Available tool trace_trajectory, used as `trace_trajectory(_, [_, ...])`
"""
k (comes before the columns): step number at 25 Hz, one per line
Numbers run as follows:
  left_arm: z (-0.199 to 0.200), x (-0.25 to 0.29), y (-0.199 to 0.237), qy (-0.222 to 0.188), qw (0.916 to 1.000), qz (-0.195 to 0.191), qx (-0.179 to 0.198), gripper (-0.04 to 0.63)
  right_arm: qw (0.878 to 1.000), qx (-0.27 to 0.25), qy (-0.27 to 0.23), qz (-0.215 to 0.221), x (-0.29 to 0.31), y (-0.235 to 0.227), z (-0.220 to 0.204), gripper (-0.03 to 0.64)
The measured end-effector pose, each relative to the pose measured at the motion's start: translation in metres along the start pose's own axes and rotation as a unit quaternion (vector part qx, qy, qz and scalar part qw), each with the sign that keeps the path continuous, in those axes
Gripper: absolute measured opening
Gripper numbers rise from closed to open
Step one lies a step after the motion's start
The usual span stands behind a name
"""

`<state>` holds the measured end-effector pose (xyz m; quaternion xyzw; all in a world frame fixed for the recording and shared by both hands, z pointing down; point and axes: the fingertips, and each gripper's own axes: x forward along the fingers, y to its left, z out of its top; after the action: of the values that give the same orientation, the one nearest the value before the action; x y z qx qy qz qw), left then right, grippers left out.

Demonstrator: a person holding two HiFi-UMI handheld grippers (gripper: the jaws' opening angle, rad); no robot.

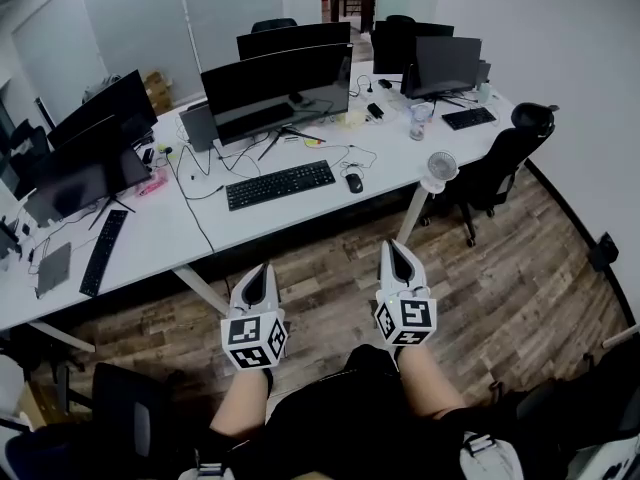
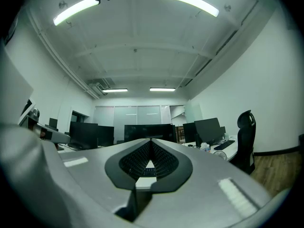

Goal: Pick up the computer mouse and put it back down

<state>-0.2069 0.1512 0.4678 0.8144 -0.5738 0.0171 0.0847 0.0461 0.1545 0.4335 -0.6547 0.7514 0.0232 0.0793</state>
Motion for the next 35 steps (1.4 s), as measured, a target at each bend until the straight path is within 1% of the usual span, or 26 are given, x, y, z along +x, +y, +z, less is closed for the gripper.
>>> trace_trajectory(4, [-0.003, 0.026, 0.000, 0.000, 1.0000, -0.005, 0.001, 0.055, 1.000, 0.000, -0.003, -0.005, 0.019, -0.012, -0.010, -0.002])
trace_trajectory(7, [-0.003, 0.057, -0.002, -0.003, 1.0000, -0.005, 0.008, 0.055, 1.000, 0.000, -0.004, -0.003, 0.049, -0.027, -0.017, -0.002])
trace_trajectory(10, [0.001, 0.095, 0.000, -0.002, 0.9999, 0.002, 0.012, 0.055, 1.000, 0.004, -0.008, 0.005, 0.086, -0.041, -0.022, -0.002])
trace_trajectory(15, [0.011, 0.167, -0.002, 0.001, 0.9999, 0.011, 0.010, 0.055, 1.000, 0.008, -0.001, 0.020, 0.157, -0.072, -0.033, -0.002])
trace_trajectory(19, [0.024, 0.227, -0.001, 0.006, 0.9996, 0.027, 0.006, 0.055, 0.999, 0.009, 0.006, 0.031, 0.220, -0.100, -0.036, -0.002])
trace_trajectory(27, [0.045, 0.326, -0.004, 0.016, 0.9984, 0.055, -0.003, 0.055, 0.997, 0.016, 0.042, 0.056, 0.323, -0.149, -0.061, -0.002])
trace_trajectory(31, [0.041, 0.353, 0.003, 0.027, 0.9970, 0.072, -0.013, 0.055, 0.996, 0.017, 0.059, 0.061, 0.360, -0.159, -0.081, -0.002])
trace_trajectory(35, [0.038, 0.368, 0.018, 0.035, 0.9954, 0.086, -0.023, 0.055, 0.993, 0.014, 0.088, 0.072, 0.387, -0.156, -0.108, -0.002])
